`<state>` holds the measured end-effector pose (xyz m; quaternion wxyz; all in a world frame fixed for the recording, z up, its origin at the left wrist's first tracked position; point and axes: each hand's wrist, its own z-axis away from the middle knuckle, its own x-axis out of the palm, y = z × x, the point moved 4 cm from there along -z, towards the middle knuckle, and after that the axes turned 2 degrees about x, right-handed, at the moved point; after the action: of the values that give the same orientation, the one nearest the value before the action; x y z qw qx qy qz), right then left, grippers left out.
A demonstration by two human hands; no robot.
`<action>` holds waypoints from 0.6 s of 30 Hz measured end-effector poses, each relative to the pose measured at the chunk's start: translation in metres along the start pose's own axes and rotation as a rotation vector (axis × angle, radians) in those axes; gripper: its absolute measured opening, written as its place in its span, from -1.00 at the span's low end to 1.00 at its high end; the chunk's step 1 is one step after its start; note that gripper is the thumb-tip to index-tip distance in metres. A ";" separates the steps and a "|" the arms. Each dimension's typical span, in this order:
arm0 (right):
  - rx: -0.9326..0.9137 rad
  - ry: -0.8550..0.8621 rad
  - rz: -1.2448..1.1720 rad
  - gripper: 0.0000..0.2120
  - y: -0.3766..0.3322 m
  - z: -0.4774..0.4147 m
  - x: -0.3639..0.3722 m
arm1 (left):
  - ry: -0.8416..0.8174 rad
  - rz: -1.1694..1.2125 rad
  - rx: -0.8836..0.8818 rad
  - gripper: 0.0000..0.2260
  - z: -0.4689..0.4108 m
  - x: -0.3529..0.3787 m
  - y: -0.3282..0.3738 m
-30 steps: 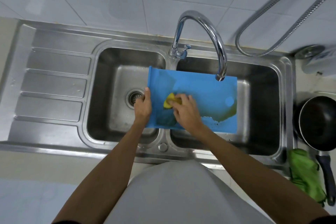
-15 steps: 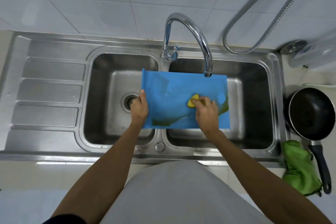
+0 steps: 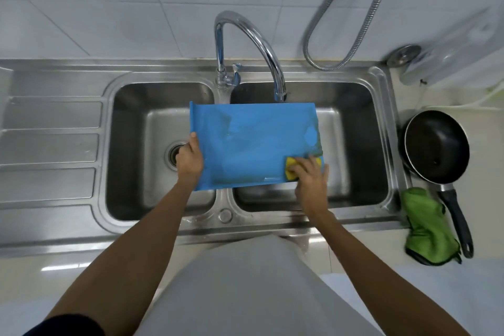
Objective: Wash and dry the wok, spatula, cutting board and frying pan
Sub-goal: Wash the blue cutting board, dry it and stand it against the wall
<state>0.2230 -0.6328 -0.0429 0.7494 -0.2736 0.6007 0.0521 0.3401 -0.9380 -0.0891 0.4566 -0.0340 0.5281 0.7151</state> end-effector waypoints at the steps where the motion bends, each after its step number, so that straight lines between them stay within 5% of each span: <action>1: 0.111 0.006 -0.012 -0.56 0.016 0.001 -0.004 | 0.001 0.000 0.004 -0.42 0.001 0.000 0.001; 4: 0.161 0.053 -0.131 -0.59 -0.001 0.008 0.005 | 0.001 -0.012 0.017 -0.38 0.002 0.000 0.003; 10: -0.234 -0.109 -0.180 -0.54 -0.068 0.015 0.032 | 0.012 -0.071 0.044 -0.43 0.004 -0.001 0.005; 15: 0.141 0.032 -0.218 -0.59 0.043 0.008 -0.002 | 0.013 -0.018 0.031 -0.44 0.007 -0.001 0.007; 18: 0.085 0.057 -0.246 -0.62 0.012 0.014 0.010 | 0.025 0.005 0.017 -0.44 0.009 -0.001 0.008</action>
<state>0.2333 -0.6190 -0.0548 0.7436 -0.3146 0.5853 -0.0737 0.3388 -0.9316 -0.0789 0.4487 -0.0377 0.5398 0.7112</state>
